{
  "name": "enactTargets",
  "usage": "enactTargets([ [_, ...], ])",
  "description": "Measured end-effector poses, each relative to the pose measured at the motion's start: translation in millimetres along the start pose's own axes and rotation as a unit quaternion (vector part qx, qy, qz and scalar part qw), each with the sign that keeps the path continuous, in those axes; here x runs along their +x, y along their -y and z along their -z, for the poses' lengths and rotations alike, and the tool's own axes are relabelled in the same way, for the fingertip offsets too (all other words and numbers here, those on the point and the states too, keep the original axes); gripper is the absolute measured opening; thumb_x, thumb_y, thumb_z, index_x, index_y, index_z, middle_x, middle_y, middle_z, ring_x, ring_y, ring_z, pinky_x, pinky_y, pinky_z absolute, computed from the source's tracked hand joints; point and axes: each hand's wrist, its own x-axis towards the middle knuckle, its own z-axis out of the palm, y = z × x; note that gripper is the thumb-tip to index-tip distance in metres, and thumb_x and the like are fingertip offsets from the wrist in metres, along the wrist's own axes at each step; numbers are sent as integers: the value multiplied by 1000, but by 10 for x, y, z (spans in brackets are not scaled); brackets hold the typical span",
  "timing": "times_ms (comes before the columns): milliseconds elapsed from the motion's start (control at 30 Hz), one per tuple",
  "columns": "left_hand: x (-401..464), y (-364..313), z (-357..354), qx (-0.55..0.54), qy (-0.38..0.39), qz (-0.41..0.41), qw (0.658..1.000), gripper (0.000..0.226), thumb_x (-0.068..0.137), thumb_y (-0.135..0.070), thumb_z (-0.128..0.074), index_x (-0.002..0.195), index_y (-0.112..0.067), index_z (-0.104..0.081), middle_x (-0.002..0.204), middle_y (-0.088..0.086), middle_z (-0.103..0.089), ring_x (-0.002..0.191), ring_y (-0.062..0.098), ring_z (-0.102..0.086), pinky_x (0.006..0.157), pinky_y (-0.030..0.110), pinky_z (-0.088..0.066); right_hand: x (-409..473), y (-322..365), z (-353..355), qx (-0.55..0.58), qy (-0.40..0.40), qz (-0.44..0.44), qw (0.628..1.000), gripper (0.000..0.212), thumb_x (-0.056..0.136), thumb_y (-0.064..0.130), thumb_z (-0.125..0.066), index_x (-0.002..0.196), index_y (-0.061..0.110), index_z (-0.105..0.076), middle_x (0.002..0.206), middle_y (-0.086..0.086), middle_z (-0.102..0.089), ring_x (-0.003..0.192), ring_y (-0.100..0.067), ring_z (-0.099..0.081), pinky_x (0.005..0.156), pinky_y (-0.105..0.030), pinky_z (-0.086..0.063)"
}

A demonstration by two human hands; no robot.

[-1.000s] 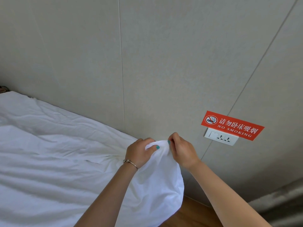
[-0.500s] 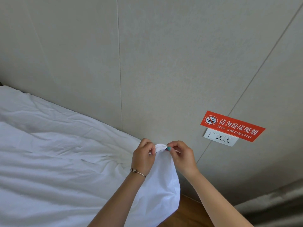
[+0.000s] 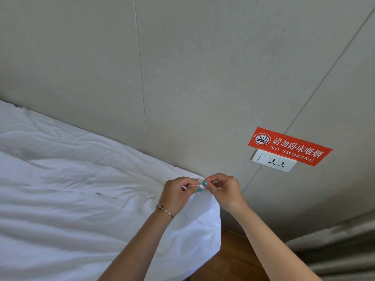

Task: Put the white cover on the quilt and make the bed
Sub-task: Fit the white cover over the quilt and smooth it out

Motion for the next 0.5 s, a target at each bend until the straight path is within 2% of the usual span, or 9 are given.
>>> enactTargets([
  [100,80,-18,11,-9,-14,13,1000,17,73,-10,-82,77,-26,-78,91,-19,-71,87,-2,-61,71,11,-44,56,-50,21,-43,-1,-30,999,19,88,14,-71,75,28,-71,75,11,-68,70,-14,-62,69,-31,-55],
  [167,132,-38,62,-95,-45,74,992,20,73,-4,-81,71,-24,-76,81,-13,-72,81,-3,-63,72,13,-46,98,-64,103,-28,-49,-45,997,27,91,7,-64,71,26,-66,73,7,-65,65,-12,-57,67,-31,-50],
  [233,187,-55,135,-184,-61,131,972,20,76,-1,-78,70,-20,-75,72,-9,-73,71,0,-65,70,15,-48,104,-65,177,-23,-72,-35,997,27,91,5,-64,72,24,-61,75,6,-63,67,-9,-55,69,-26,-44],
  [300,240,-87,156,-197,-35,134,971,13,77,-3,-78,73,-15,-76,71,-8,-73,68,0,-65,67,14,-49,83,-44,155,-33,-18,0,999,20,85,10,-73,83,26,-62,86,12,-64,80,-6,-58,73,-22,-45],
  [367,280,-152,117,-184,18,121,975,6,76,-3,-79,79,-9,-77,76,-2,-75,71,5,-67,69,16,-52,60,-43,54,-35,30,24,999,29,78,16,-81,99,28,-65,97,22,-65,92,2,-60,81,-15,-49],
  [433,316,-195,67,-179,52,120,975,7,75,-4,-79,80,-9,-78,80,3,-76,76,10,-70,74,21,-55,84,-24,-3,-4,11,11,1000,26,77,13,-81,98,23,-69,93,16,-70,87,0,-63,83,-22,-54],
  [500,350,-182,54,-184,42,135,973,10,75,-3,-79,77,-12,-78,80,3,-76,75,9,-69,75,22,-54,127,-13,-1,10,-13,-4,1000,28,73,11,-83,95,23,-70,86,2,-72,79,-8,-64,78,-27,-56],
])
